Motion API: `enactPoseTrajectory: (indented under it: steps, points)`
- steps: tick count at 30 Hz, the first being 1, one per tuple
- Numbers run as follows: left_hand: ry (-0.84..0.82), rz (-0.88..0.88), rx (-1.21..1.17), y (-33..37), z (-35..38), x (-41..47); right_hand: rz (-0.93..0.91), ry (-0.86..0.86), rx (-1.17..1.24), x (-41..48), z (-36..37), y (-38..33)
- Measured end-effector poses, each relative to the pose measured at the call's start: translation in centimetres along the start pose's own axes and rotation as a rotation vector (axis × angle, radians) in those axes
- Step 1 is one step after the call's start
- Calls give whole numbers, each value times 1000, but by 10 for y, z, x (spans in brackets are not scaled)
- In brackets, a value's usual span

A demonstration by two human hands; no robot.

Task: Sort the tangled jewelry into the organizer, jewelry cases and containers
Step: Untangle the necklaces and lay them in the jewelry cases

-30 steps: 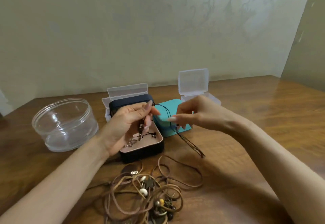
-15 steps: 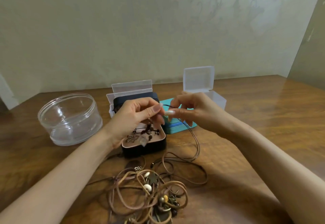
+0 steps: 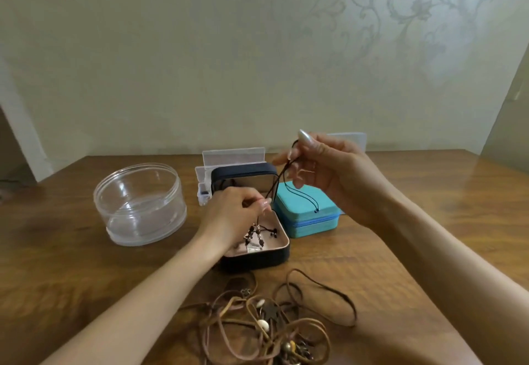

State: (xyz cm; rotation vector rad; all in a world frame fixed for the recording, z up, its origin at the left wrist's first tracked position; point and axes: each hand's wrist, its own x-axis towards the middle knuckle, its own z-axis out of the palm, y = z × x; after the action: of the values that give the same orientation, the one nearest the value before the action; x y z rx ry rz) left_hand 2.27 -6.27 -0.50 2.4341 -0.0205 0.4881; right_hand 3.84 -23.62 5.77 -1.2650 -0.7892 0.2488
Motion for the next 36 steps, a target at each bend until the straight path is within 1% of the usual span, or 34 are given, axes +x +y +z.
enactPoseTrajectory:
  steps: [3,5,7,9,11,13,15,17,18,20,21,22,23,24,25,28,30,33,34,36]
  points:
    - [-67,-15,-206,-2,0,0,21,-49,17,15,17,2]
    - [-85,-34,-259,-2,1,0,21,-43,-28,24,24,1]
    - [-88,-10,-194,-4,5,1,13,-34,-49,31,25,-2]
    - [-83,33,-61,-8,5,2,16,-41,-75,39,24,-3]
    - [-108,41,26,-11,5,2,59,-60,-197,45,22,0]
    - [-125,10,7,-16,4,4,151,-94,-371,50,18,7]
    - [-117,4,-82,-18,3,6,216,-102,-482,51,13,17]
    - [-18,34,-56,-17,0,3,216,-59,-518,50,9,26]
    - [107,105,20,-14,-2,1,195,-23,-515,50,7,30]
    - [446,344,171,-5,-8,-3,144,48,-453,49,3,36]
    - [588,443,210,-1,-11,-6,128,72,-387,48,1,38]
    - [693,504,234,2,-14,-6,116,83,-307,49,0,38]
    - [737,523,251,3,-16,-3,111,90,-225,49,-1,39]
    - [718,521,277,2,-18,2,109,94,-153,49,-3,40]
    - [660,494,315,-2,-20,6,109,90,-101,50,-4,41]
    - [410,371,319,-16,-16,12,107,82,-39,52,-2,44]
    - [285,331,280,-20,-14,14,101,74,-61,55,-3,46]
    - [223,321,328,-14,-21,24,103,53,-130,61,-7,45]
    - [163,300,350,-11,-25,29,120,55,-149,62,-8,45]
    - [-42,241,423,-1,-36,39,152,64,-226,65,-11,41]
